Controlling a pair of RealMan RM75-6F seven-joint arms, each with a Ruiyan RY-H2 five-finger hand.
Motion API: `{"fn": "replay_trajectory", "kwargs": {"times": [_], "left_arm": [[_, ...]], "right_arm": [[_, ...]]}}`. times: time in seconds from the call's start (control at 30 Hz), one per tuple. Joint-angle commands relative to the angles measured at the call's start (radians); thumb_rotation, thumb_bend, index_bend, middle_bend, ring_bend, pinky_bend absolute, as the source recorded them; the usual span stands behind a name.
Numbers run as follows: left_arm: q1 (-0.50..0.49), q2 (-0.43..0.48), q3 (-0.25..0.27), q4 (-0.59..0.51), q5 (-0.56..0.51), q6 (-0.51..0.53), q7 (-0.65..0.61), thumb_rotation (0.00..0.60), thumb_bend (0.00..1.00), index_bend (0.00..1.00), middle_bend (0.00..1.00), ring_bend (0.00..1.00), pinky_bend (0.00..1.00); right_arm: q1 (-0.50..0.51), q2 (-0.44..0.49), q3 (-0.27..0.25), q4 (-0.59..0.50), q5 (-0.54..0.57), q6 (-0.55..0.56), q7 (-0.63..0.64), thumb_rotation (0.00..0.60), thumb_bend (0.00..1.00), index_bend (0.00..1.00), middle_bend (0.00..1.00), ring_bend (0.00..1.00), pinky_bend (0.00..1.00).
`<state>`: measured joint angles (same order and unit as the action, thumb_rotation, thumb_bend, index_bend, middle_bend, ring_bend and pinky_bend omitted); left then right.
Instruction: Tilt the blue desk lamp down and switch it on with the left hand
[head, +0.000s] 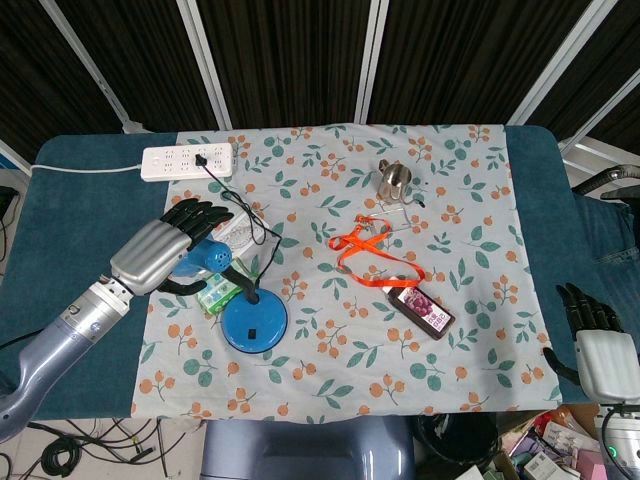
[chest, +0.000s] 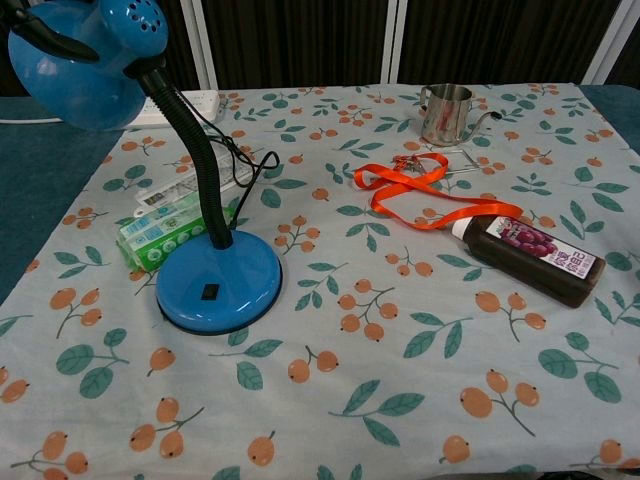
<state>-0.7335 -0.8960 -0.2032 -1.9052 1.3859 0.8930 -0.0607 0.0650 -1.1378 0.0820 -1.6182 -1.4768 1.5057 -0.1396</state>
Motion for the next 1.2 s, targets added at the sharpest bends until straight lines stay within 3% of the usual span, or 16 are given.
{"fn": "replay_trajectory", "kwargs": {"times": [0.03,1.2], "left_arm": [[0.001,0.000,0.000,-0.002,0.003,0.004,-0.002,0.600,0.20,0.03,0.07,0.00,0.00],[0.010,0.006,0.001,-0.011,0.024,0.039,-0.006,0.600,0.20,0.01,0.08,0.00,0.00]], "right_arm": [[0.000,0.000,0.000,0.000,0.001,0.000,0.000,0.600,0.15,0.00,0.05,0.12,0.16],[-0.001,0.000,0.002,0.002,0.000,0.004,-0.002,0.600,0.15,0.00,0.05,0.12,0.16]]}}
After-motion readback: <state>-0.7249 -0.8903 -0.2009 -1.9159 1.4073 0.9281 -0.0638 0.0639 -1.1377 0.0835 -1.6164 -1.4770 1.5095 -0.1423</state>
